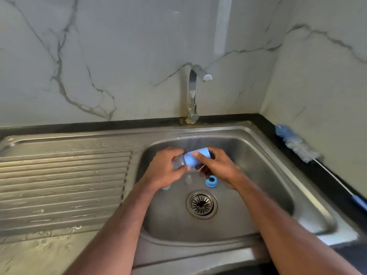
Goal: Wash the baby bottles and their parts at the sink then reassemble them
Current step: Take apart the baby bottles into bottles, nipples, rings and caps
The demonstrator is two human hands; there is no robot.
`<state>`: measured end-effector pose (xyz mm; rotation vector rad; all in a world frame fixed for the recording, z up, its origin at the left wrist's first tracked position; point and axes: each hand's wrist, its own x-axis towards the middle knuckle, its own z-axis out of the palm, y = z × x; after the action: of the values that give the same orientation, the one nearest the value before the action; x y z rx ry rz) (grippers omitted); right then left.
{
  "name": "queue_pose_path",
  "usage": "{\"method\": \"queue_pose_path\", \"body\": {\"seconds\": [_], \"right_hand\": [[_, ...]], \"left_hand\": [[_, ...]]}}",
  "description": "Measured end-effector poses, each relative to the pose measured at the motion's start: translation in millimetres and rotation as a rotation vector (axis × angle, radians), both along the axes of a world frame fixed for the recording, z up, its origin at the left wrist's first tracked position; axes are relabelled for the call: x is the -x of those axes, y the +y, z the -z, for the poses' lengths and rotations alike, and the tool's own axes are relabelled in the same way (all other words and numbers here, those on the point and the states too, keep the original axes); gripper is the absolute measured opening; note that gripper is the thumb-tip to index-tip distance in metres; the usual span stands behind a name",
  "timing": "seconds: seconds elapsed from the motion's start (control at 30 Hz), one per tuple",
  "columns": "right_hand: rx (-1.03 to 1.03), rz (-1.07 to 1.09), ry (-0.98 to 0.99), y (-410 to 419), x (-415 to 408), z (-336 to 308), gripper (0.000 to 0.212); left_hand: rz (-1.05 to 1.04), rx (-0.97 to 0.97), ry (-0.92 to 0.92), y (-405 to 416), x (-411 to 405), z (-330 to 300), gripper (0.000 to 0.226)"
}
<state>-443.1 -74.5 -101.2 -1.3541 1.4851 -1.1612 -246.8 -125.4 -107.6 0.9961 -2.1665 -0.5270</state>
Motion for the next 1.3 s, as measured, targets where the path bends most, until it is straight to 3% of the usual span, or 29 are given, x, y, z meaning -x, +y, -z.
{"method": "queue_pose_path", "body": {"seconds": [0.43,0.7,0.8,0.93,1.07,1.17,1.3], "right_hand": [[-0.002,-0.252,-0.041,1,18,-3,0.023],[0.044,-0.307,0.02,7,27,-8,0.048],[0.063,-0.287,0.034,9,34,-7,0.052],[-0.075,-0.251,-0.124,11,35,-7,0.035],[-0.13,-0.185,0.075,6,36,-3,0.032],[-0.082,-0.209,0.078,9,43,-7,0.027],[-0.01,-0.155,0.122,15,63,-9,0.045]], "left_hand": [[0.129,-0.205,-0.039,-3,-12,-4,0.029],[0.166,-0.273,-0.047,-4,-11,-3,0.029],[0.213,-0.316,-0.028,-4,-6,-2,0.019],[0.162,-0.285,-0.059,-3,-2,-1,0.025],[0.118,-0.244,-0.137,-2,3,-1,0.028],[0.136,-0.302,-0.178,-7,7,-3,0.031],[0.153,-0.398,-0.23,-15,12,6,0.028]]}}
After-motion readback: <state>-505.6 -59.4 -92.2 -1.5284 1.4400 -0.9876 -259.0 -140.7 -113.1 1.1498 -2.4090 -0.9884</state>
